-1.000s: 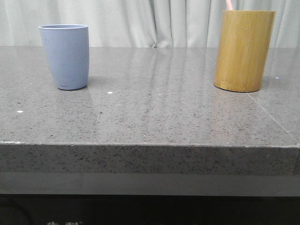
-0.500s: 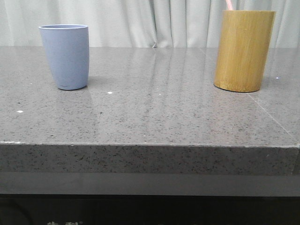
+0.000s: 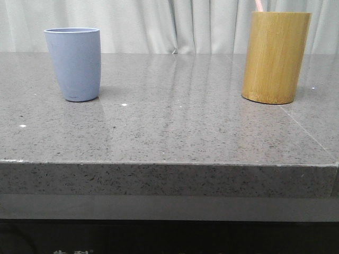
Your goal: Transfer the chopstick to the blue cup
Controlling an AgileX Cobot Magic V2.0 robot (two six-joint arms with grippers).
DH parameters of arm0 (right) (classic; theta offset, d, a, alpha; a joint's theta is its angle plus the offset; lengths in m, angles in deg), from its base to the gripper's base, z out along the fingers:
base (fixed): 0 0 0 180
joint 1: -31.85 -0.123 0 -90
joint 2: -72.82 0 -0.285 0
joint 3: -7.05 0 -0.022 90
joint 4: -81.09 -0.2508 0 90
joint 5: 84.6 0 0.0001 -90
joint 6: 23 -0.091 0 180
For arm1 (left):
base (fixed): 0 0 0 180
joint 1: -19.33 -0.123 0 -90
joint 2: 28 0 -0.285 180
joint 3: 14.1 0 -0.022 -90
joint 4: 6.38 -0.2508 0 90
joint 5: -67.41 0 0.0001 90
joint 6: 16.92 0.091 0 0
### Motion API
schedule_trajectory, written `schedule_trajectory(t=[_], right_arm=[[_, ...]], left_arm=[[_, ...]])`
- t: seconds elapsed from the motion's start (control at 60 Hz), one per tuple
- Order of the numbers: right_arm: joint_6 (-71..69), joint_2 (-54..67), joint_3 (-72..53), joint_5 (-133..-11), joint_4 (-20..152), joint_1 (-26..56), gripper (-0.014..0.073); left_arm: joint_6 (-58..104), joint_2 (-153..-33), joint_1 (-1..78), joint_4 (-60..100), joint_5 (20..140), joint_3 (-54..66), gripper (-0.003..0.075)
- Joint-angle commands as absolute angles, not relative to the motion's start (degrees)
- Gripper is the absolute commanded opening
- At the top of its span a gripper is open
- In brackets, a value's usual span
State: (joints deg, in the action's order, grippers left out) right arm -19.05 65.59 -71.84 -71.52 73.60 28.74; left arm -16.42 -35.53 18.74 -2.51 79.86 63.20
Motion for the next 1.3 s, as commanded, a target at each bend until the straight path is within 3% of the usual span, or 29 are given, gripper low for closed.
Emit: schedule_trajectory(t=[0.0, 0.5, 0.633, 0.817, 1.017, 1.283], right_arm=[[-18.81, 66.81, -71.44, -76.38, 74.07, 28.80, -0.0067], [-18.81, 66.81, -70.49, -80.58, 73.16, 28.80, -0.0067], [-18.81, 66.81, -66.44, -81.02, 72.32, 28.80, -0.0067], [-18.81, 64.44, -56.61, -78.22, 72.32, 28.80, -0.0067], [-18.81, 53.42, -44.73, -71.32, 72.32, 28.80, -0.0057], [-18.81, 38.63, -40.12, -72.44, 72.32, 28.80, -0.0057]], left_arm=[[-16.61, -34.18, 18.77, -1.87, 75.46, 63.69, -0.0019], [-16.92, -34.18, 18.77, 4.36, 69.29, 63.69, -0.0019], [-16.92, -34.18, 18.77, 4.48, 64.64, 62.34, -0.0019], [-16.61, -35.89, 18.77, -1.01, 70.97, 52.35, -0.0019], [-16.61, -47.07, 18.77, -5.80, 82.94, 38.05, -0.0019], [-16.61, -65.57, 18.77, -5.93, 81.31, 32.82, -0.0019]])
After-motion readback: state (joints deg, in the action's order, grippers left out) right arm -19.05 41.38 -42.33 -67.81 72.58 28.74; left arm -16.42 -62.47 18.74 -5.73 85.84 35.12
